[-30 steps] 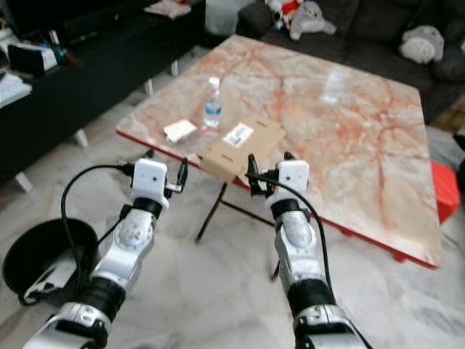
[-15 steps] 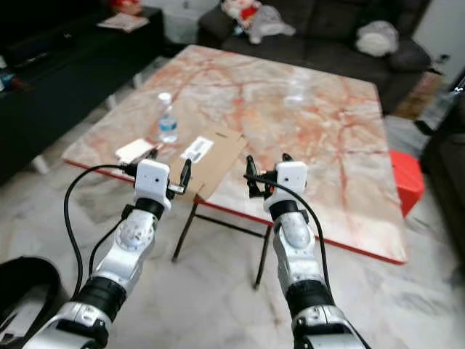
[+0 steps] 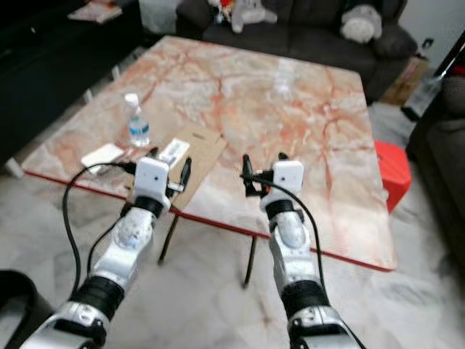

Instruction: Picking trash to rubbish bin

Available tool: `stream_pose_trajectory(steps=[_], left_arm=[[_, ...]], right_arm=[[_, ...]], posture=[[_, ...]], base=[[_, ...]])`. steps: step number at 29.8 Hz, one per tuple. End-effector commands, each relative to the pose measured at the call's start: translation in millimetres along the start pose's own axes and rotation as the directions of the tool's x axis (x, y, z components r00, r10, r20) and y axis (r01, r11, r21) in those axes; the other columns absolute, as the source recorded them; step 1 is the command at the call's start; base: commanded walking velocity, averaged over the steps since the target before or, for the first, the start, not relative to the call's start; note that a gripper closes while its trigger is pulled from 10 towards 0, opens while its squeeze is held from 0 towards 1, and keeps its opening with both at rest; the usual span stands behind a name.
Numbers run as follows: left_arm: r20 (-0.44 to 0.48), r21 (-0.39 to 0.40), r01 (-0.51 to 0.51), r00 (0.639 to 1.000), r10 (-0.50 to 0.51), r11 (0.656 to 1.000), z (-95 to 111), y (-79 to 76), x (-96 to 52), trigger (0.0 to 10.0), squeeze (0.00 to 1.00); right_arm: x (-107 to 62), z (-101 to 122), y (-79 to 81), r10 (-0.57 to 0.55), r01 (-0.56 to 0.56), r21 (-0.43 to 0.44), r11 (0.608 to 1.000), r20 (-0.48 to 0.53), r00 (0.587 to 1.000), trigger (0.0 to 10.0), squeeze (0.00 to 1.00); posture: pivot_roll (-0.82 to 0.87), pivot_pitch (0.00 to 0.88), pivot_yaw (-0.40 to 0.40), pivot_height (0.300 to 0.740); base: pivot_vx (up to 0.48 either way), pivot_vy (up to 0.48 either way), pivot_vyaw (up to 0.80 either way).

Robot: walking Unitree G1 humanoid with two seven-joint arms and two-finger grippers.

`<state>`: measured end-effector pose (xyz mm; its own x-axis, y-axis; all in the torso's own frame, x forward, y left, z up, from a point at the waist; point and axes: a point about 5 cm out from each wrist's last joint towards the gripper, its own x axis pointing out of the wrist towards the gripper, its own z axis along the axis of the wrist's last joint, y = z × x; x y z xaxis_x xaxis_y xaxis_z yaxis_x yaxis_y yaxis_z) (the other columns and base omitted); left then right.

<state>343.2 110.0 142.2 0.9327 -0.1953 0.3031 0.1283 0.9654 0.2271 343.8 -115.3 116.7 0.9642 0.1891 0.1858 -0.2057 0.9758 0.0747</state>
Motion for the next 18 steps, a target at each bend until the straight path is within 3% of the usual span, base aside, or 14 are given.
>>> stream_pose_trajectory(steps=[1,9,11,12,13,16,18], left_arm=[[0.005,-0.007,0.001,1.0,-0.001,1.0,1.5,-2.9,0.7,10.0,0.0],[-0.034,-0.024,0.002,0.999,-0.003,1.0,-0.3,2.4,8.9,10.0,0.0],[-0.1,-0.118,0.014,0.995,-0.026,0.993,-6.6,4.2,15.1,10.0,0.0],[-0.1,-0.118,0.014,0.995,-0.026,0.993,-6.6,4.2,15.1,10.0,0.0],[-0.143,-0.186,0.0,0.989,-0.027,0.983,-10.9,7.1,19.6,10.0,0.0],[-0.179,-0.235,-0.016,0.983,-0.027,0.972,-14.7,9.0,22.0,10.0,0.0],[-0.245,-0.347,-0.055,0.969,-0.034,0.936,-21.2,9.2,24.4,10.0,0.0]], right_arm=[[0.4,2.8,-6.4,-0.016,0.017,-0.011,1.0,0.007,1.0,10.0,0.0],[-0.1,2.5,-7.2,-0.019,0.019,-0.012,1.0,0.006,1.0,10.0,0.0],[0.1,2.9,-6.9,-0.017,0.018,-0.012,1.0,0.007,1.0,10.0,0.0],[0.1,2.9,-6.9,-0.017,0.018,-0.012,1.0,0.007,1.0,10.0,0.0],[0.2,3.0,-6.7,-0.016,0.016,-0.013,1.0,0.007,1.0,10.0,0.0],[0.1,2.9,-6.8,-0.017,0.017,-0.014,1.0,0.007,1.0,10.0,0.0],[-0.3,2.7,-7.3,-0.015,0.015,-0.017,1.0,0.005,1.0,10.0,0.0]], posture=[[0.08,0.109,-0.101,0.74],[0.08,0.112,-0.102,0.74],[0.08,0.112,-0.101,0.74],[0.08,0.112,-0.101,0.74],[0.08,0.112,-0.102,0.74],[0.08,0.112,-0.102,0.74],[0.08,0.11,-0.107,0.74]], base=[[0.0,0.0,0.0],[0.0,0.0,0.0],[0.0,0.0,0.0],[0.0,0.0,0.0],[0.0,0.0,0.0],[0.0,0.0,0.0],[0.0,0.0,0.0]])
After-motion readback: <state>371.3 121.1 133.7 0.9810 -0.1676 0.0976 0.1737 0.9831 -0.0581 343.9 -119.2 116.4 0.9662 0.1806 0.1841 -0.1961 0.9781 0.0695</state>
